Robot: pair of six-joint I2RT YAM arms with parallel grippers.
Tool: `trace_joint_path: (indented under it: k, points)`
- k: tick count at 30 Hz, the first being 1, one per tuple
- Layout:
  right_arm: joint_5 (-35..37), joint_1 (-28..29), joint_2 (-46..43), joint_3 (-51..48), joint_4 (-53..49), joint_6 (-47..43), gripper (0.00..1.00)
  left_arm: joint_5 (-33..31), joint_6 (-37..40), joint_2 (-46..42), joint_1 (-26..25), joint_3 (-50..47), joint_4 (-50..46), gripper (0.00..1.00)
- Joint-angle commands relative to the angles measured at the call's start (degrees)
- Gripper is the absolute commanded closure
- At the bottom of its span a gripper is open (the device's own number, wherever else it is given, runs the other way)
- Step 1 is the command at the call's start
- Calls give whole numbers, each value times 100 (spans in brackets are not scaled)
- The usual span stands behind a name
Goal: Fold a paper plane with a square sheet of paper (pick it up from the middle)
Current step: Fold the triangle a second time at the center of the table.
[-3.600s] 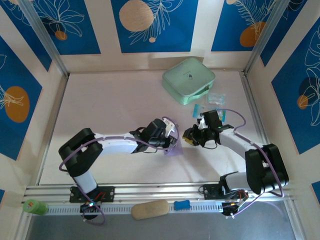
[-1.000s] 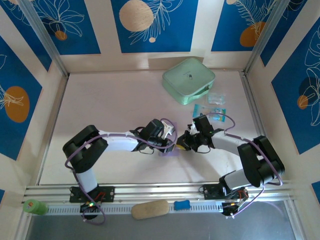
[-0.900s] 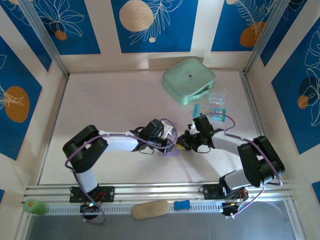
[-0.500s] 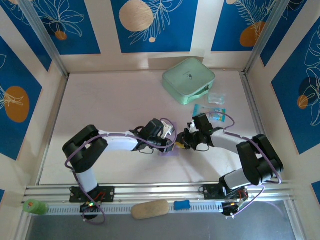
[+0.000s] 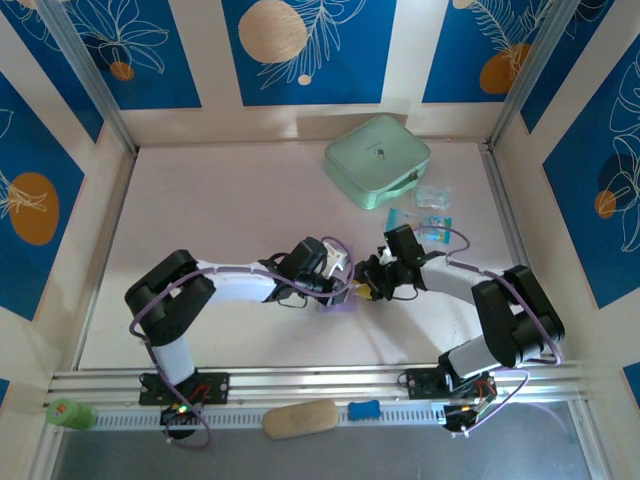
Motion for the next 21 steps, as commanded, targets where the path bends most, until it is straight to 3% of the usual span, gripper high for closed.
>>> trace_joint_path:
  k: [1, 7, 21]
  points:
    - [-54, -17, 157, 179, -274, 76, 60, 157, 148, -201, 71, 41, 79, 89]
    - [-67, -13, 279, 258, -312, -10, 64, 173, 294, -246, 71, 23, 72, 88]
    - [-63, -35, 399, 367, -418, -99, 87, 114, 652, -244, 71, 135, -365, 85]
